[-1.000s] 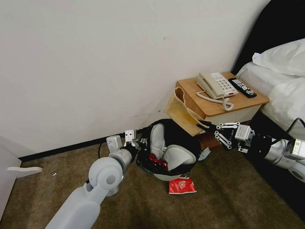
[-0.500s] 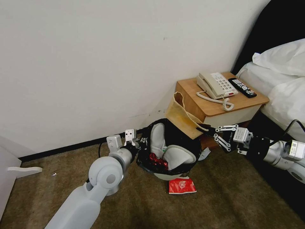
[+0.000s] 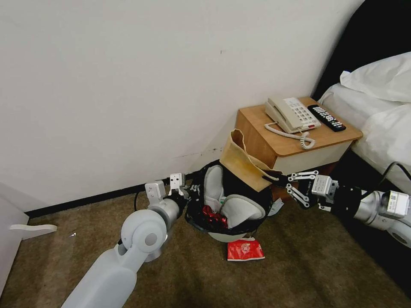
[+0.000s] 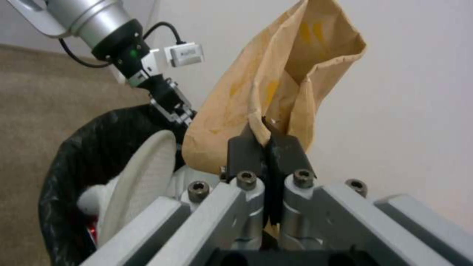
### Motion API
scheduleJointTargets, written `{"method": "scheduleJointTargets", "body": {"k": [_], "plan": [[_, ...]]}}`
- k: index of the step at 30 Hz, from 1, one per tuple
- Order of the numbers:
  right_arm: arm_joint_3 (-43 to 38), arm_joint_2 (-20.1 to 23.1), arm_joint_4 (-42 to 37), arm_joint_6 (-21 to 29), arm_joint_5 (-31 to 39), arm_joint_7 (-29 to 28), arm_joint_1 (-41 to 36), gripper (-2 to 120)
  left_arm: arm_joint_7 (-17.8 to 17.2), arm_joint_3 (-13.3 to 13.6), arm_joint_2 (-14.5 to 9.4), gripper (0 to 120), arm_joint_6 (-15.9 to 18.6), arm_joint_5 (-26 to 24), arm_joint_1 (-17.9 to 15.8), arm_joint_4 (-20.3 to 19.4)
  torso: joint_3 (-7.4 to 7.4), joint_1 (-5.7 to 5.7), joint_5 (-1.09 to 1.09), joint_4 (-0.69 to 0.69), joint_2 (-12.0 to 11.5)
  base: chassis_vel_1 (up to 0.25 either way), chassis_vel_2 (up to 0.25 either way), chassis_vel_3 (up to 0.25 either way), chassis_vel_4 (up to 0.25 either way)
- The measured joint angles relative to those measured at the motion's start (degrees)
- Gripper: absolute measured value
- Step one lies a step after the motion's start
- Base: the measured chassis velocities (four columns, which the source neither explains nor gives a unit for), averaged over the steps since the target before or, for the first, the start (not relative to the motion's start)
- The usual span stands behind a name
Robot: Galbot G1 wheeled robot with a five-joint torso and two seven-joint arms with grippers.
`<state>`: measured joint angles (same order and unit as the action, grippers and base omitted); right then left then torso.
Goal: Pick up the trash bin, then pick up the garbage from the floor and place it into the trash bin.
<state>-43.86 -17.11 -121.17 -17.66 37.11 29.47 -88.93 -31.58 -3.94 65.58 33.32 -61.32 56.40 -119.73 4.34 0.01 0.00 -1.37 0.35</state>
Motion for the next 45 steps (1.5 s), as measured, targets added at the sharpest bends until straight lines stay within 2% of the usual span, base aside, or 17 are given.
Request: {"method": "scheduleJointTargets", "body": {"k": [4,7,10,12,15,18,22,28,33,41,44,45], "plan": [[0.1,0.3,0.0,0.1,-0.4,-1.2,-0.1,0,0.0,0.0,0.0,3,0.0,0.0,0.1,0.0,0.0,0.0,0.0,0.0,0.0,0.0,0.0,0.0,0.0],[0.2,0.6,0.0,0.2,-0.7,-2.0,-0.1,16,0.0,-0.1,0.0,3,0.0,0.1,0.2,-0.1,0.0,0.0,0.0,0.0,0.0,0.0,0.0,0.0,0.0],[0.2,0.7,0.0,0.2,-0.7,-2.1,-0.1,17,0.0,-0.1,0.0,3,0.0,0.1,0.2,-0.1,0.0,0.0,0.0,0.0,0.0,0.0,0.0,0.0,0.0],[0.2,0.8,-0.2,0.4,-0.7,-2.4,-0.1,30,0.0,-0.1,0.0,3,0.0,0.1,0.2,-0.2,0.0,-0.01,0.0,0.0,0.0,0.0,0.0,0.0,0.0],[0.1,0.9,-0.2,0.5,-0.7,-2.5,-0.1,38,0.0,-0.1,0.0,3,0.0,0.1,0.2,-0.2,0.0,0.0,0.0,0.0,0.0,0.0,0.0,0.0,0.0],[0.1,1.0,-0.5,0.6,-0.7,-3.4,-0.1,56,0.0,-0.2,0.0,3,0.0,0.2,0.4,-0.3,0.0,0.0,0.0,0.0,0.0,0.0,0.0,0.0,0.0],[0.1,1.1,-0.6,0.8,-0.7,-4.1,0.0,64,0.0,-0.3,-0.1,3,0.0,0.2,0.4,-0.4,0.0,0.0,0.0,0.0,0.0,0.0,0.0,0.0,0.0],[0.1,1.6,-0.5,1.1,-0.6,-5.1,0.1,91,0.0,-0.3,-0.1,3,0.0,0.2,0.3,-0.4,0.0,0.0,0.0,0.0,0.0,0.0,0.0,0.0,0.0],[0.2,1.6,-0.4,1.1,-0.6,-5.4,0.1,99,0.0,-0.3,0.0,3,0.0,0.2,0.1,-0.3,0.0,0.0,0.0,0.0,0.0,0.0,0.0,0.0,0.0],[-1.2,-0.6,-0.5,1.7,-0.1,-6.6,0.6,100,-0.1,-1.4,0.1,3,0.0,-0.1,0.3,-0.4,0.0,0.0,0.0,0.0,0.0,0.0,0.0,0.0,0.0],[-2.2,-2.5,-0.9,3.2,-0.2,-9.3,0.8,100,-0.1,-2.0,-0.2,3,0.0,-0.3,0.5,-0.7,0.0,0.0,-0.01,0.0,0.0,0.0,0.0,0.0,0.0],[-2.7,-3.5,-1.4,4.3,0.0,-11.9,0.8,100,-0.1,-2.4,-0.5,3,-0.1,-0.5,0.7,-1.1,0.0,0.0,-0.01,0.0,0.0,0.0,0.0,0.0,0.0]]}}
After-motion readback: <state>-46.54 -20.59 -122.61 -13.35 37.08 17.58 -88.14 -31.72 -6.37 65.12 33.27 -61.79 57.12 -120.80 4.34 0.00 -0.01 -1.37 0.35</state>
